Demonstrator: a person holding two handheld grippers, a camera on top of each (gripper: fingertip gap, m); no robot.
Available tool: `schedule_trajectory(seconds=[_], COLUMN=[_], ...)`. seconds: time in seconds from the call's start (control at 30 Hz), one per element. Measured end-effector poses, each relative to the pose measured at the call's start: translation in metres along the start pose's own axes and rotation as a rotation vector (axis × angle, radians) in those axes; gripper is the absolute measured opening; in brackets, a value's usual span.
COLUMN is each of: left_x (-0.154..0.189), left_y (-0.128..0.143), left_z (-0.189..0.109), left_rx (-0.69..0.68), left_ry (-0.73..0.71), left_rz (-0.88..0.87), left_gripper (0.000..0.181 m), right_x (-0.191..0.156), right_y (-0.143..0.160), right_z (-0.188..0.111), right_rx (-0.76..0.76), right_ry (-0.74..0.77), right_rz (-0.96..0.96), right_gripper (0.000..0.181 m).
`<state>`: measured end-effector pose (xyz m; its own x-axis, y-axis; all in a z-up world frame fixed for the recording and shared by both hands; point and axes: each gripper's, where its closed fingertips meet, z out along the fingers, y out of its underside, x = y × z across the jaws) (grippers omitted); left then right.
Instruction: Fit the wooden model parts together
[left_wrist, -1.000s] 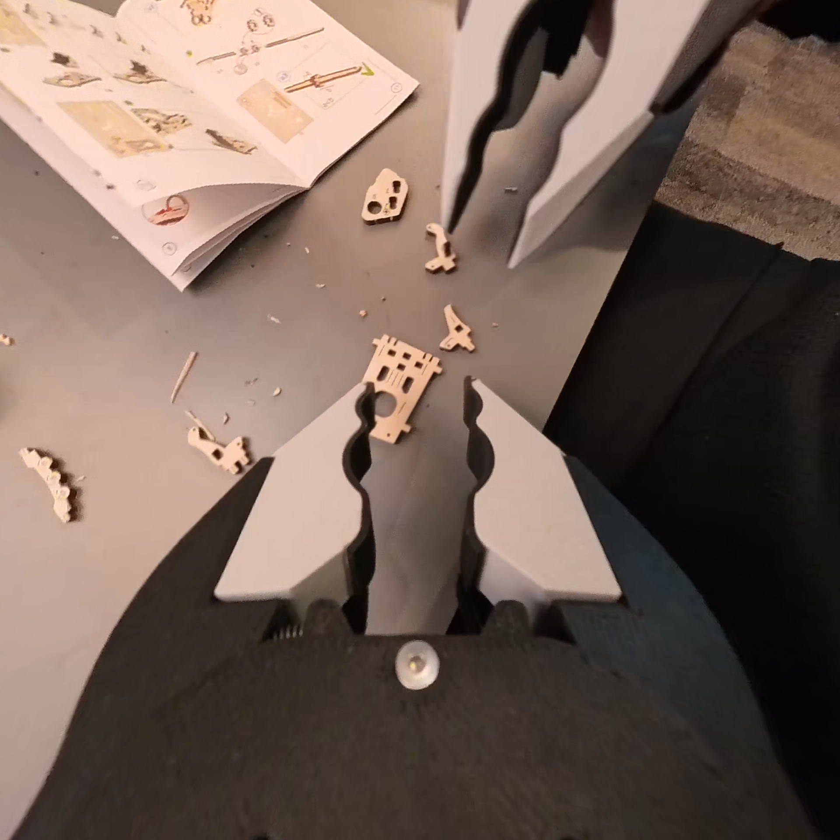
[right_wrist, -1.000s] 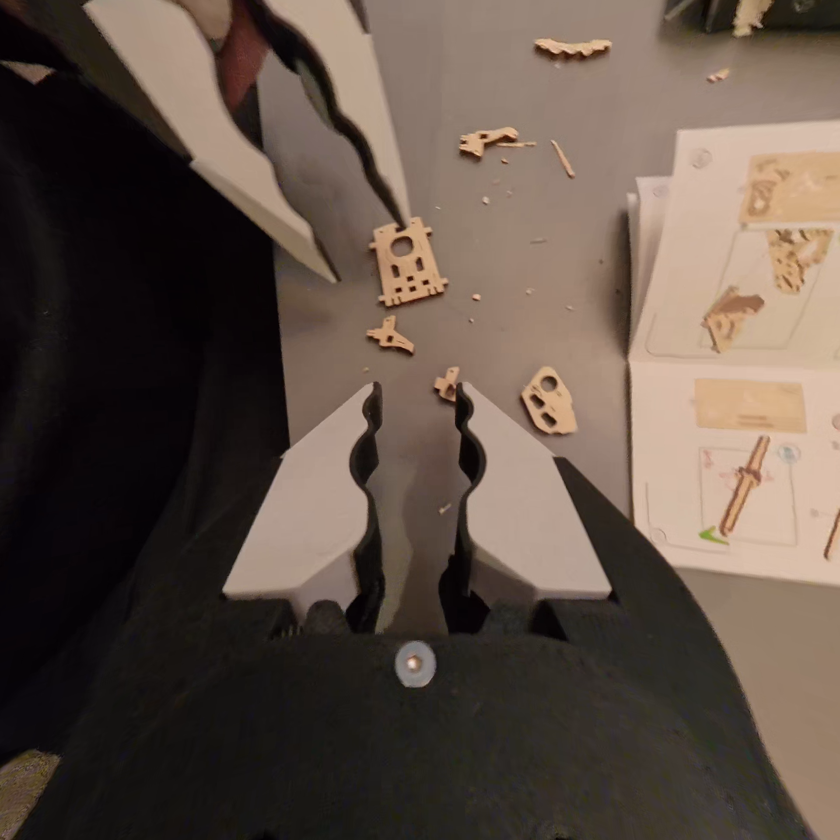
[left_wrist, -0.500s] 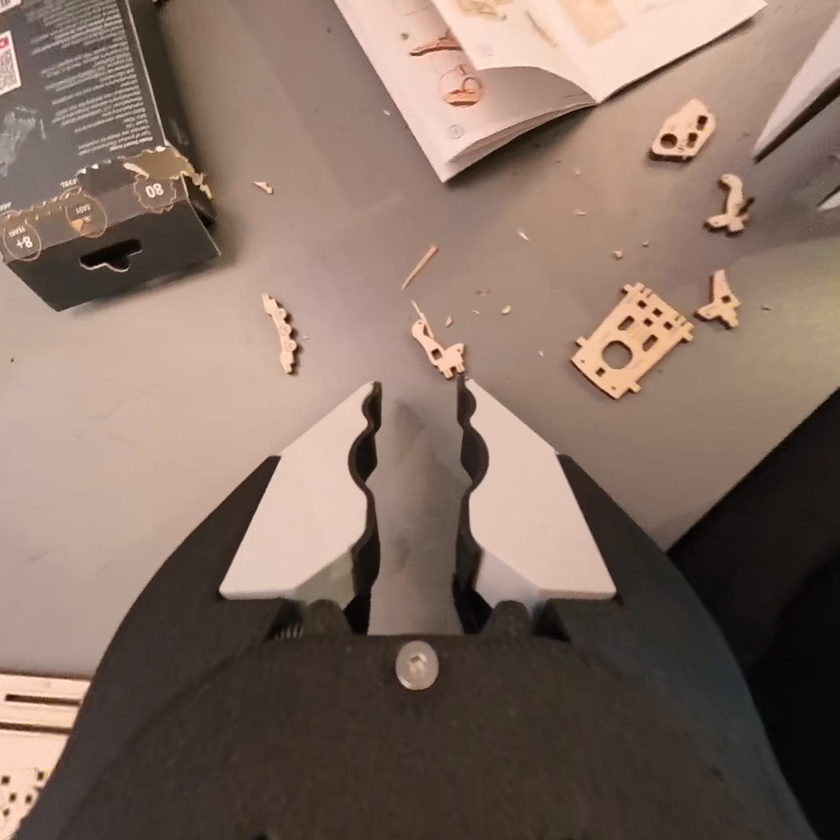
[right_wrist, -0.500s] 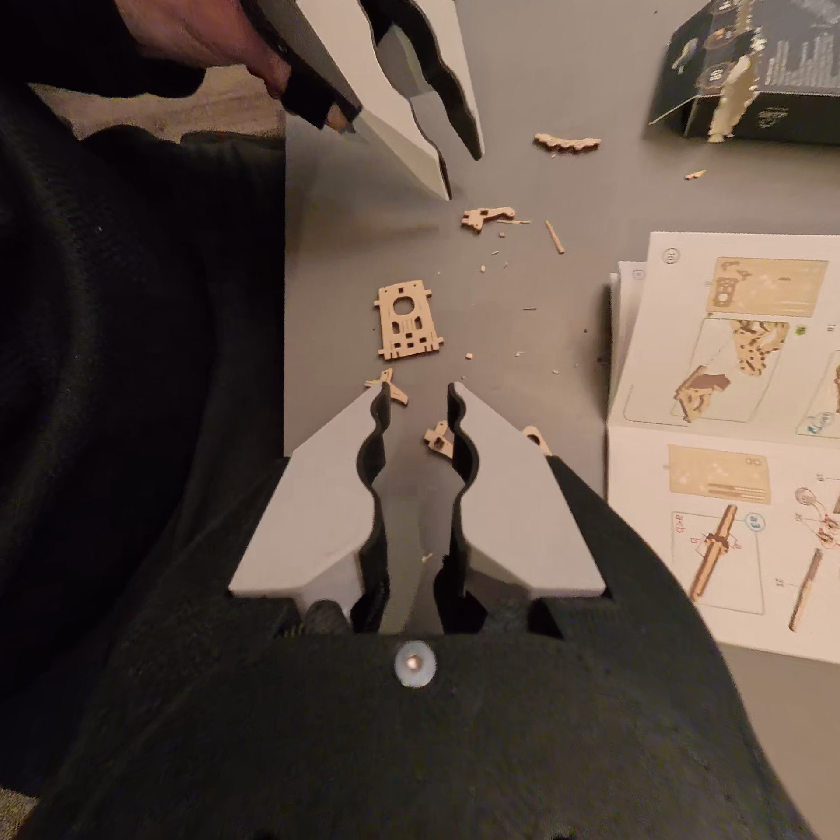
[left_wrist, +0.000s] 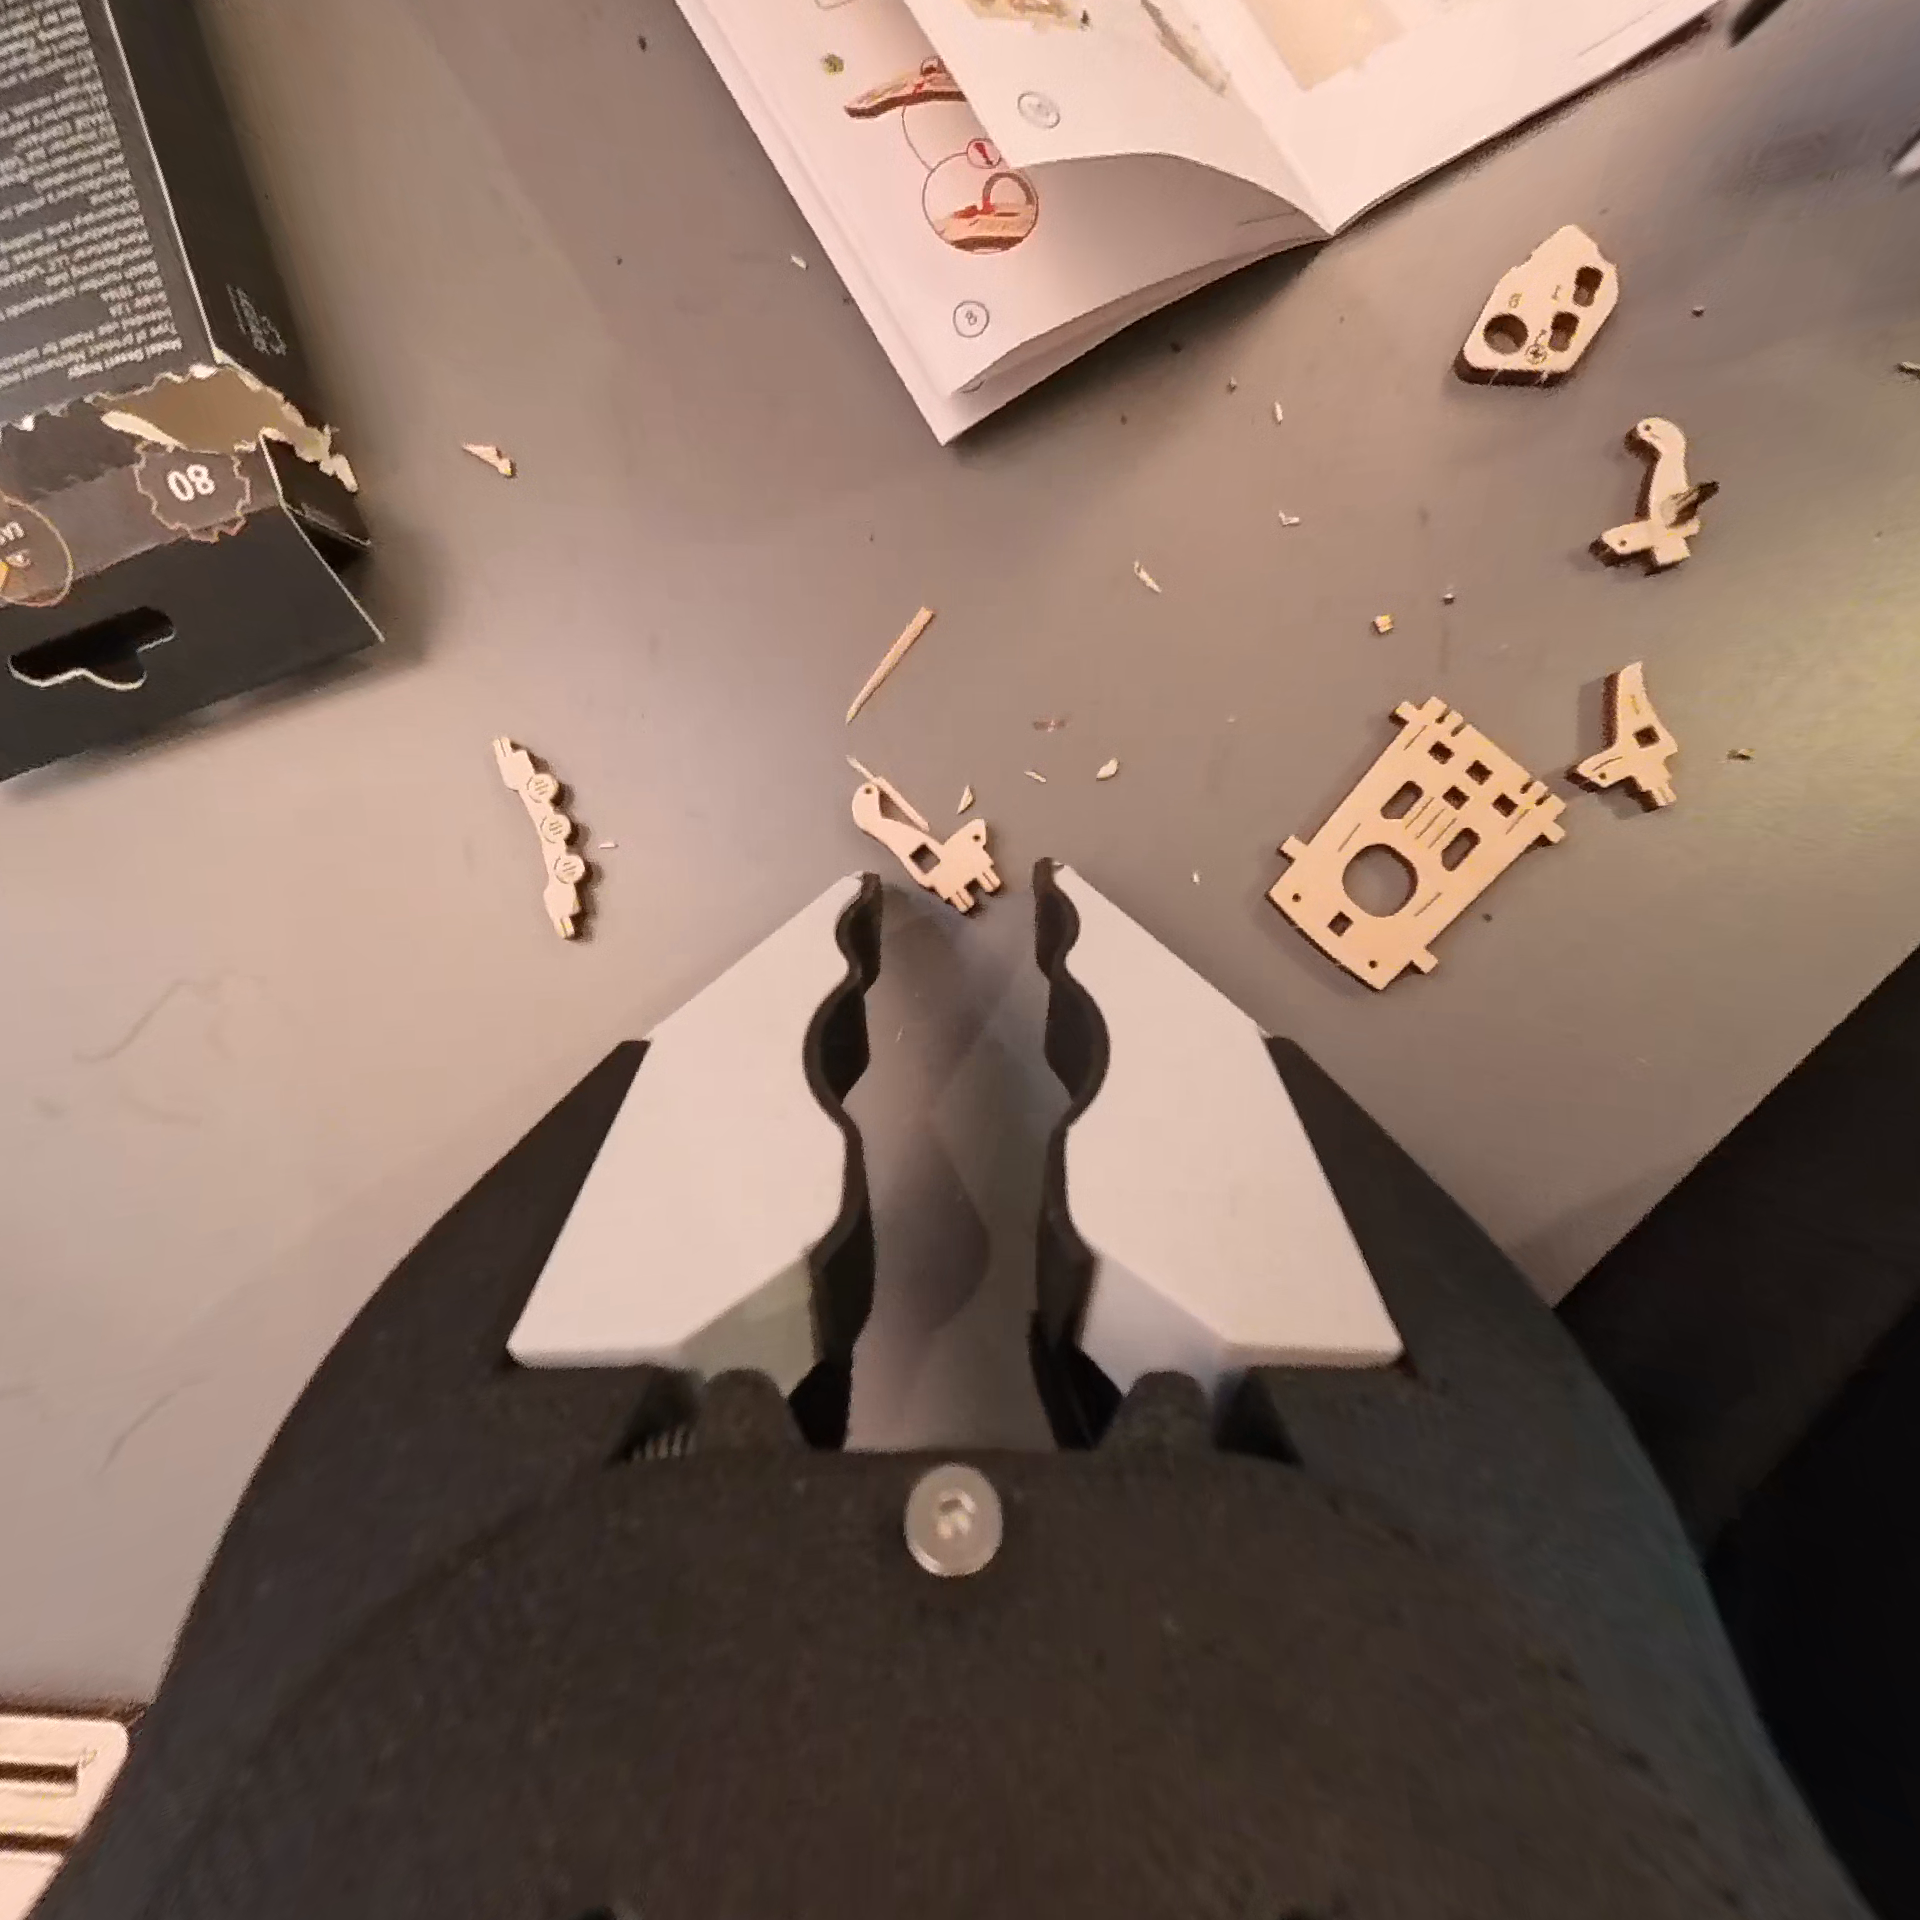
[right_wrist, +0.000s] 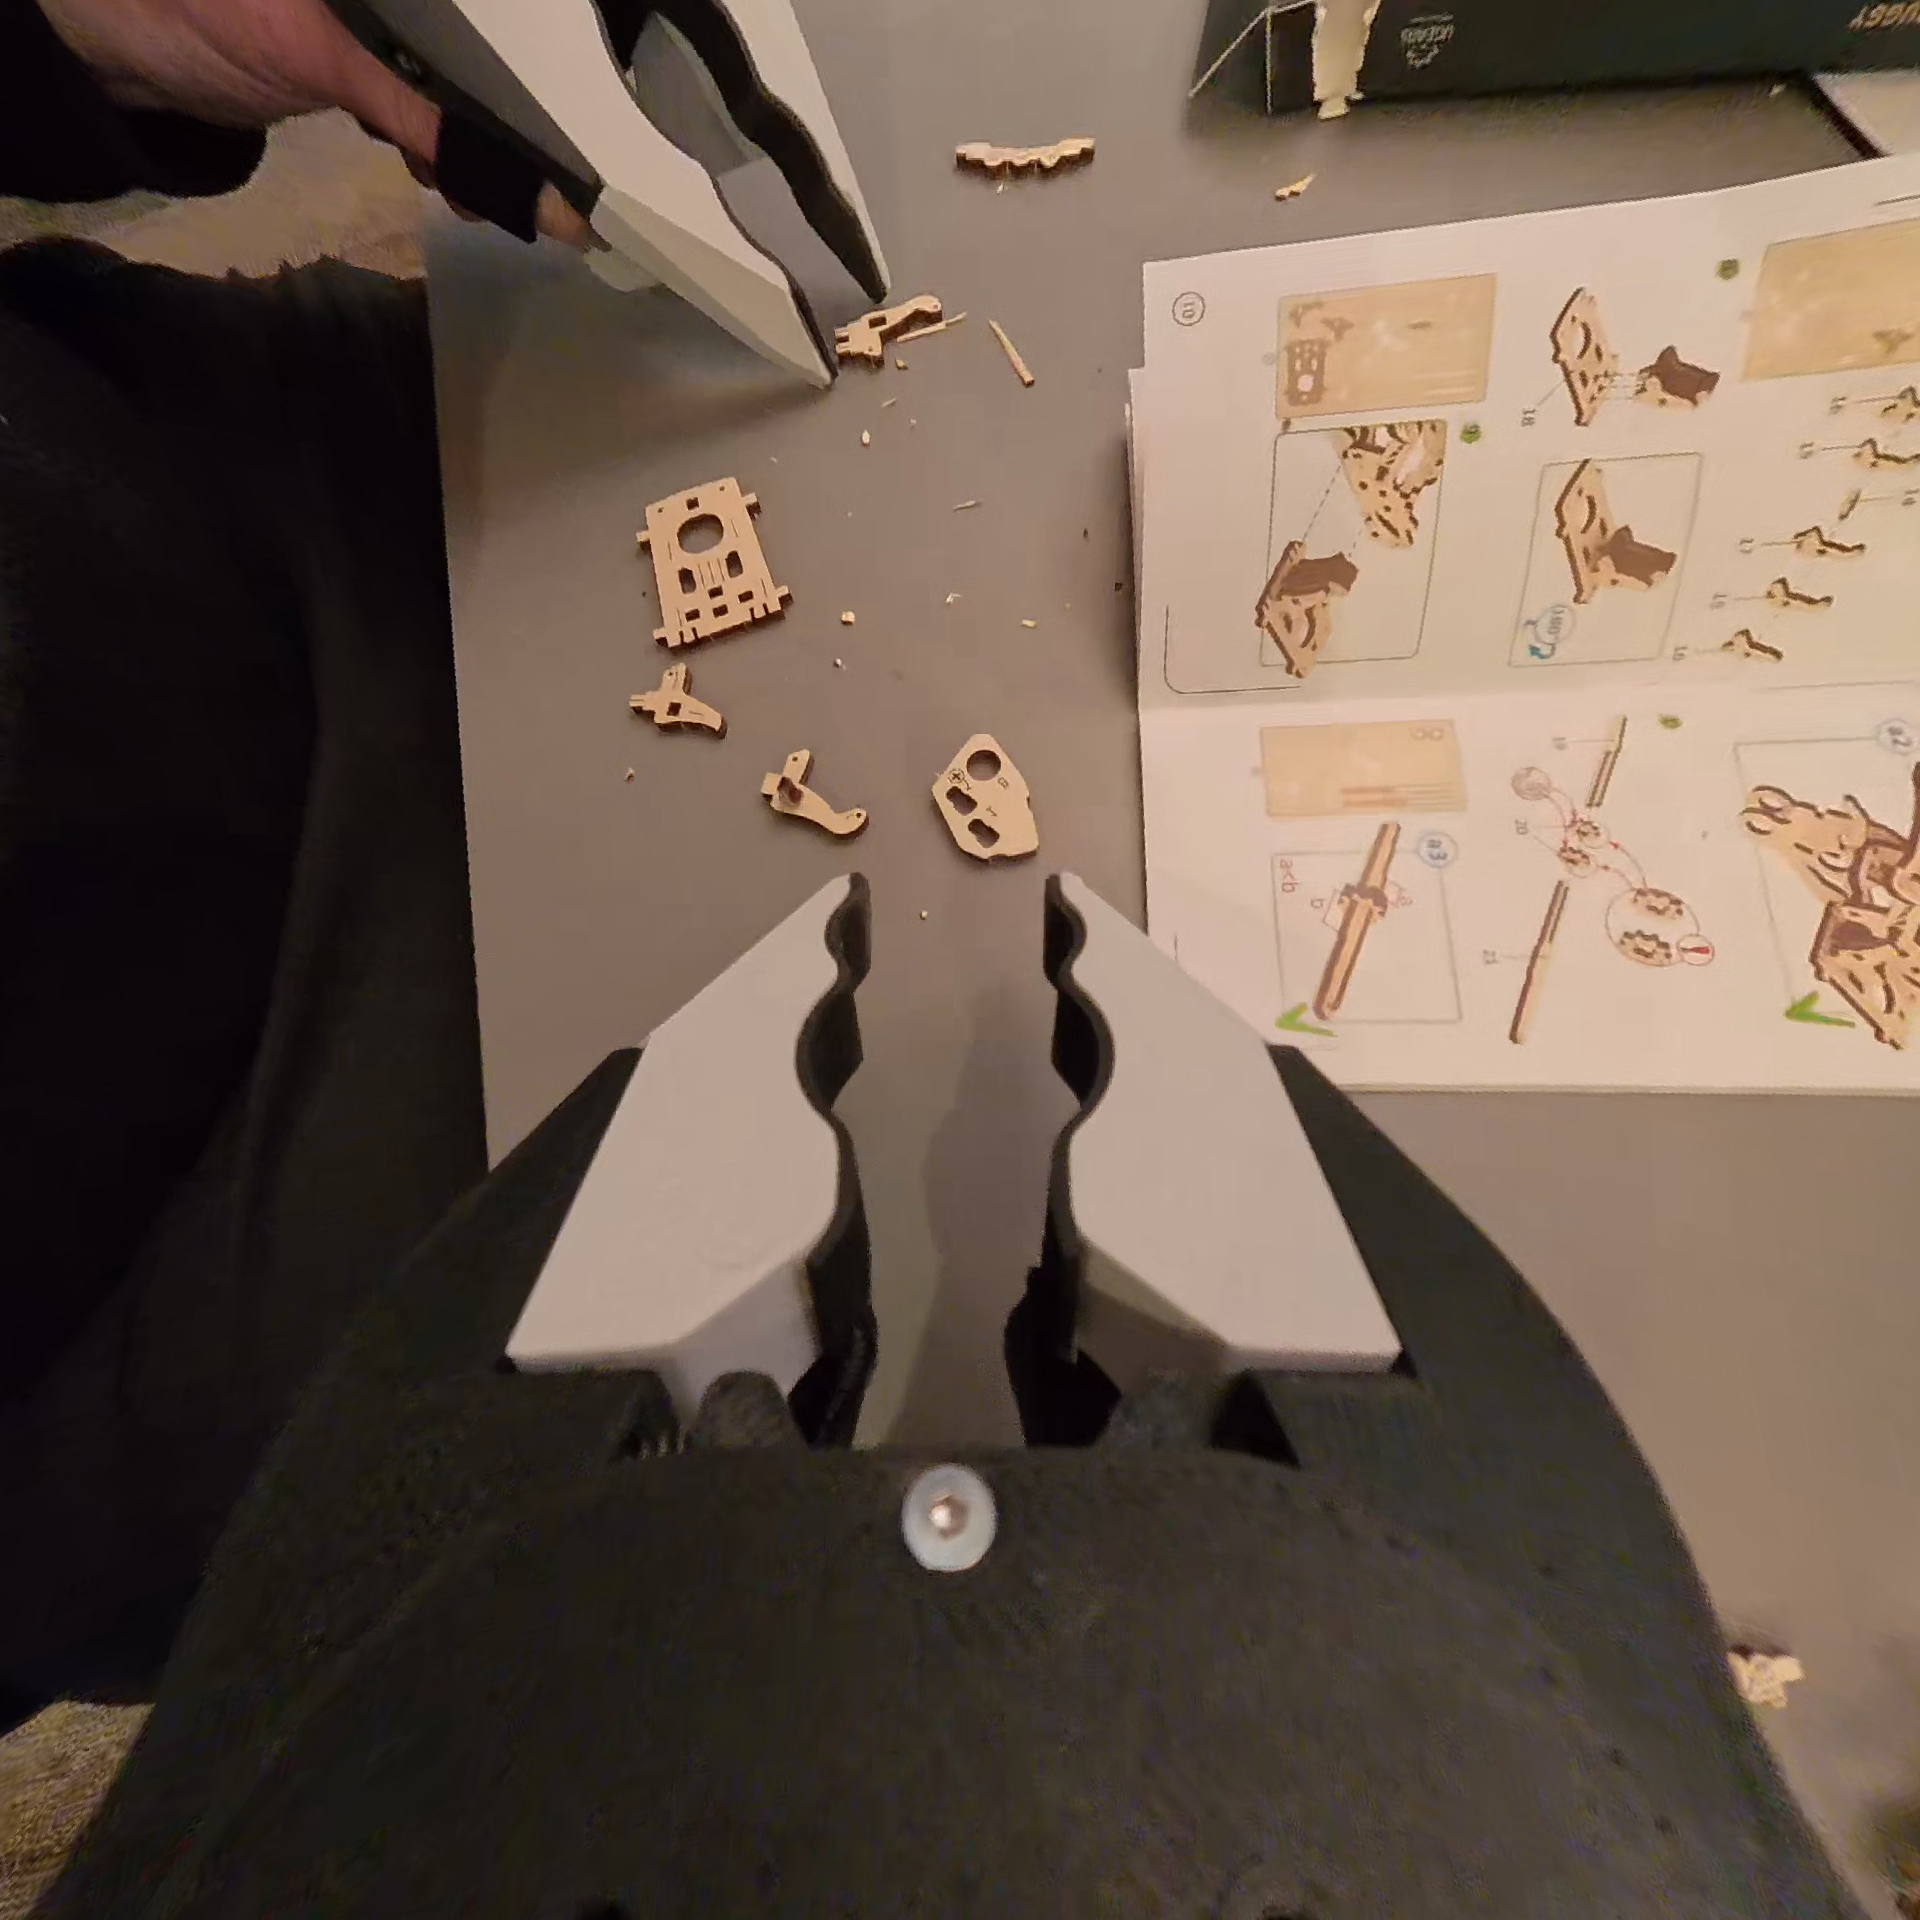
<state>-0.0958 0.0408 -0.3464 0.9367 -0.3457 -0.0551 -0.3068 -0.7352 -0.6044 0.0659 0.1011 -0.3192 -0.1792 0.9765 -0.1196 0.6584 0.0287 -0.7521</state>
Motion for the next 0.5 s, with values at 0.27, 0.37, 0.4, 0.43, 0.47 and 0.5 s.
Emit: schedule_trajectory(seconds=[0.27, 0.37, 0.4, 0.43, 0.47, 0.5], left_x=[0.006, 0.016, 0.020, 0.024, 0.029, 0.032], left_y=[-0.004, -0.008, -0.010, -0.012, -0.013, -0.013], left_z=[-0.005, -0.009, -0.010, -0.010, -0.010, -0.009], left_rx=[0.027, 0.043, 0.050, 0.060, 0.065, 0.064], left_ry=[0.013, 0.032, 0.038, 0.048, 0.063, 0.072], left_rz=[0.017, 0.055, 0.063, 0.069, 0.073, 0.079], left_gripper=[0.034, 0.034, 0.034, 0.034, 0.034, 0.034], right_x=[-0.003, -0.016, -0.022, -0.028, -0.033, -0.037], right_y=[0.000, -0.002, -0.004, -0.004, -0.002, 0.001], right_z=[0.024, 0.026, 0.025, 0.025, 0.026, 0.027], right_rx=[-0.073, -0.067, -0.056, -0.061, -0.079, -0.101], right_ry=[-0.043, -0.091, -0.113, -0.137, -0.161, -0.173], right_rz=[-0.089, -0.163, -0.200, -0.228, -0.254, -0.295], right_gripper=[0.033, 0.027, 0.023, 0.022, 0.020, 0.014])
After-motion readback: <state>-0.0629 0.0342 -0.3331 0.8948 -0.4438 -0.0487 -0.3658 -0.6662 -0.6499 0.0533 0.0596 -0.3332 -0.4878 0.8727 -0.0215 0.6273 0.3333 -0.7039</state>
